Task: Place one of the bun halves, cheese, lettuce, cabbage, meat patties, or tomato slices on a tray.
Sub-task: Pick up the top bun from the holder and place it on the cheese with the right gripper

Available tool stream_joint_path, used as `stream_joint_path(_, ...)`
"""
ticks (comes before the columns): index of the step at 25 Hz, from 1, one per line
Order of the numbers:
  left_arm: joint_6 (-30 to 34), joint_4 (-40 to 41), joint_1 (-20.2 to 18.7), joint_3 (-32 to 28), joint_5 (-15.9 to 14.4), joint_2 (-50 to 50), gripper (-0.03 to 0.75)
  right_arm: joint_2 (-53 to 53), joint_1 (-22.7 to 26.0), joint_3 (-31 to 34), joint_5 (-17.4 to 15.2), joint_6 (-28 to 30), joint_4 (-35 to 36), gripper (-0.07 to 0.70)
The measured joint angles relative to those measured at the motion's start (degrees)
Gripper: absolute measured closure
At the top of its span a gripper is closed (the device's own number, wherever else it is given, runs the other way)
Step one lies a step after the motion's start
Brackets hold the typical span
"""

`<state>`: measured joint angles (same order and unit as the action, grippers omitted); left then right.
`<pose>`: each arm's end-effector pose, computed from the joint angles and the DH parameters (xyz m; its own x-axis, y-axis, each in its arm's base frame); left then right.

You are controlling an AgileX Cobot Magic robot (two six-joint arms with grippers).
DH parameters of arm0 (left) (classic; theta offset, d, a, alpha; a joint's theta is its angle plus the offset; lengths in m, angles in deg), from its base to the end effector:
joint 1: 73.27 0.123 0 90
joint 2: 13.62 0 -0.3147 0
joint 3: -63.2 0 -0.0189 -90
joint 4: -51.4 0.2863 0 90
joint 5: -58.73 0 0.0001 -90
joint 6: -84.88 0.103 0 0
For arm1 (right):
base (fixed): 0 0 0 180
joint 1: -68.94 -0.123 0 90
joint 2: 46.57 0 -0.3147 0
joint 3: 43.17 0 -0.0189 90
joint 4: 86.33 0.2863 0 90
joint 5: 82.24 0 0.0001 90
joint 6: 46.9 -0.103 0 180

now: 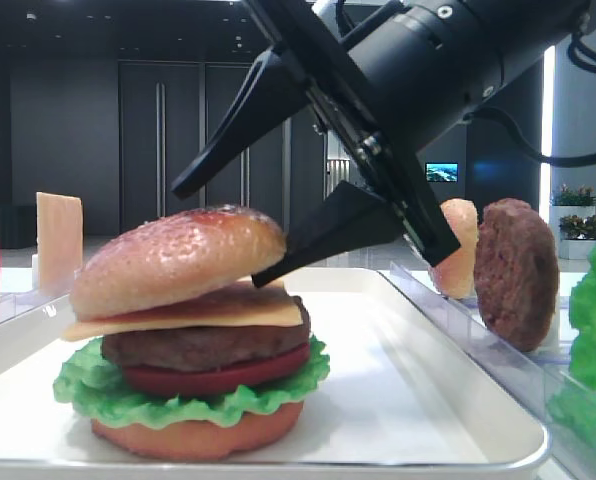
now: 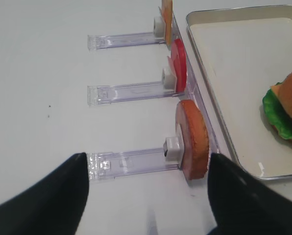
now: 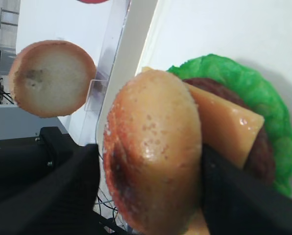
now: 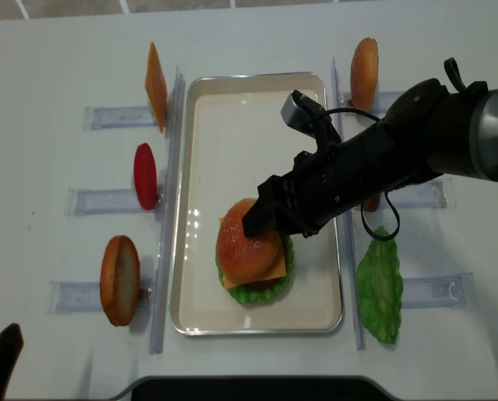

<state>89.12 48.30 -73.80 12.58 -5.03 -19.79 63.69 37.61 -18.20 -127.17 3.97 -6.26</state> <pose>0.0048 -0.0050 0.2771 -0.5046 0.0547 -0.8616 0.0764 0.9969 0.0185 0.2757 0.2518 0.1677 -0.9375 -0.2121 -0.2760 -0.3479 0.5489 0.7600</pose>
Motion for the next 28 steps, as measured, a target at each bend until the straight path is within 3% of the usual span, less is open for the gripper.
stream_joint_path(7, 0.0, 0.0, 0.0, 0.0, 0.0, 0.0, 0.139, 0.0, 0.0, 0.0, 0.8, -2.76, -2.87, 0.157)
stream_joint_path(16, 0.0, 0.0, 0.0, 0.0, 0.0, 0.0, 0.139, -1.59, 0.0, -0.17, 2.67, -7.92, -8.63, 0.152)
stream_joint_path(21, 0.0, 0.0, 0.0, 0.0, 0.0, 0.0, 0.139, -1.91, 0.0, -1.97, 2.8, -13.88, -15.0, 0.148)
stream_joint_path(28, 0.0, 0.0, 0.0, 0.0, 0.0, 0.0, 0.139, -3.25, 0.0, -3.14, 2.74, -17.23, -18.32, 0.145)
